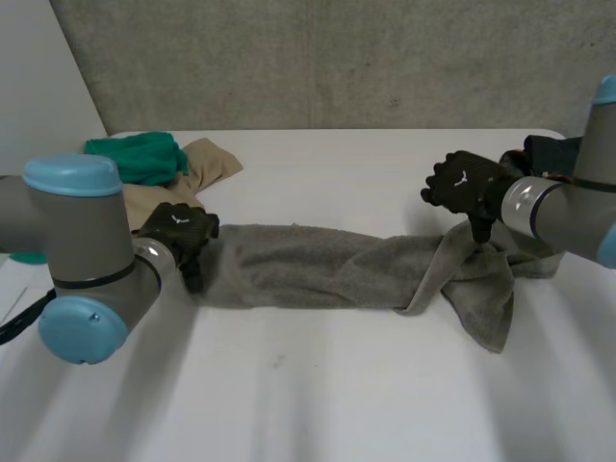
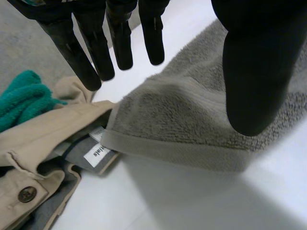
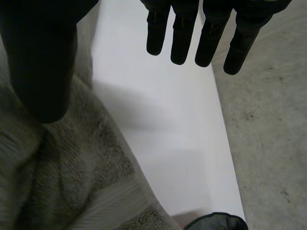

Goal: Fold the laundry.

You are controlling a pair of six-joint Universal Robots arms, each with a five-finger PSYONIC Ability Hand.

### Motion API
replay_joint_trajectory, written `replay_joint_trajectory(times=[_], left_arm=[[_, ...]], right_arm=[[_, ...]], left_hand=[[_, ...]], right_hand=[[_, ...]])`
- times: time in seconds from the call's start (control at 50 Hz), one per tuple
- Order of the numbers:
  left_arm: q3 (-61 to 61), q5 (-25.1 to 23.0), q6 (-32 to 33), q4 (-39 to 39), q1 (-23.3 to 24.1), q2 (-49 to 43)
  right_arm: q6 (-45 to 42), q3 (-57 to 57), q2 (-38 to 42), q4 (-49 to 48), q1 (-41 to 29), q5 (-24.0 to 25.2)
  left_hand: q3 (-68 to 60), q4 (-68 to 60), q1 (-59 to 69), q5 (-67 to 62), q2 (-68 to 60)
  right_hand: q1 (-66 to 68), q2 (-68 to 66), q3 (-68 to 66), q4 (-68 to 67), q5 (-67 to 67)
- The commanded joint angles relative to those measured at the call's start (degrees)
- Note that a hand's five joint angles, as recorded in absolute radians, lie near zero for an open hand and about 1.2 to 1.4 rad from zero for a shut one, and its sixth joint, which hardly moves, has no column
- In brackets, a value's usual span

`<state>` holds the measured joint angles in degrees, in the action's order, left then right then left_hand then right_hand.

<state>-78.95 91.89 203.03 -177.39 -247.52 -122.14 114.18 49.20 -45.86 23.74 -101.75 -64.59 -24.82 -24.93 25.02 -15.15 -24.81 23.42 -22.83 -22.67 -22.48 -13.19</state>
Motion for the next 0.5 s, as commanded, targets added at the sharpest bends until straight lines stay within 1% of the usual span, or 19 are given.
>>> replay_joint_trajectory(times=[0.02, 0.12, 0.22, 0.26, 0.28, 0.3, 0.36, 0.44, 0.46, 0.5], left_arm=[[2.1, -0.4, 0.8, 0.8, 0.5, -2.8], [3.4, 0.0, 0.9, 1.1, 1.3, -4.2], [4.3, 0.1, 1.1, 1.1, 2.2, -5.7], [4.9, 0.1, 1.4, 1.3, 2.6, -6.4], [5.1, 0.2, 1.5, 1.3, 2.7, -6.5], [5.3, 0.4, 1.6, 1.6, 2.8, -6.7], [5.3, 0.6, 1.7, 2.0, 3.1, -6.8], [5.4, 0.6, 1.7, 2.1, 3.4, -6.8], [5.5, 0.5, 1.7, 1.9, 3.4, -6.9], [5.7, 0.3, 1.7, 1.9, 3.3, -7.1]], right_arm=[[-2.8, -7.0, 8.0, -0.1, 1.2, 0.8], [-2.7, -8.3, 10.6, -0.4, 1.6, 1.0], [-1.6, -8.7, 12.5, -2.6, 1.9, 1.0], [-0.2, -8.6, 13.1, -3.8, 2.0, 1.0], [0.2, -8.7, 13.1, -4.0, 2.0, 1.0], [0.8, -8.6, 12.9, -4.4, 2.1, 1.0], [3.6, -8.2, 10.7, -4.6, 2.1, 0.3], [9.6, -4.6, 4.8, -4.2, 2.3, -0.1], [11.8, -2.7, 2.2, -4.5, 2.3, -0.1], [13.7, -0.6, -0.2, -5.0, 2.3, -0.1]], left_hand=[[-9.3, -9.2, 9.1, -8.9, -9.3], [-10.5, -10.3, 10.3, -10.1, -10.5], [-10.8, -10.7, 10.6, -10.5, -10.8], [-10.8, -10.7, 10.6, -10.5, -10.8], [-10.8, -10.7, 10.6, -10.5, -10.8], [-10.8, -10.7, 10.6, -10.5, -10.8], [-10.1, -10.0, 9.9, -9.8, -10.1], [-9.8, -9.7, 9.6, -9.4, -9.8], [-9.9, -9.8, 9.7, -9.6, -10.0], [-10.3, -10.2, 10.1, -10.0, -10.3]], right_hand=[[6.8, -7.4, -7.5, -7.7, -7.0], [8.4, -9.0, -9.2, -9.4, -8.7], [18.3, -18.9, -19.1, -19.3, -18.6], [31.9, -32.5, -32.7, -32.9, -32.2], [41.2, -41.7, -41.9, -42.1, -41.4], [55.4, -56.0, -56.2, -56.3, -55.6], [56.6, -57.2, -57.3, -57.5, -56.8], [56.6, -57.2, -57.3, -57.5, -56.8], [56.6, -57.2, -57.3, -57.5, -56.8], [56.6, -57.2, -57.3, -57.5, -56.8]])
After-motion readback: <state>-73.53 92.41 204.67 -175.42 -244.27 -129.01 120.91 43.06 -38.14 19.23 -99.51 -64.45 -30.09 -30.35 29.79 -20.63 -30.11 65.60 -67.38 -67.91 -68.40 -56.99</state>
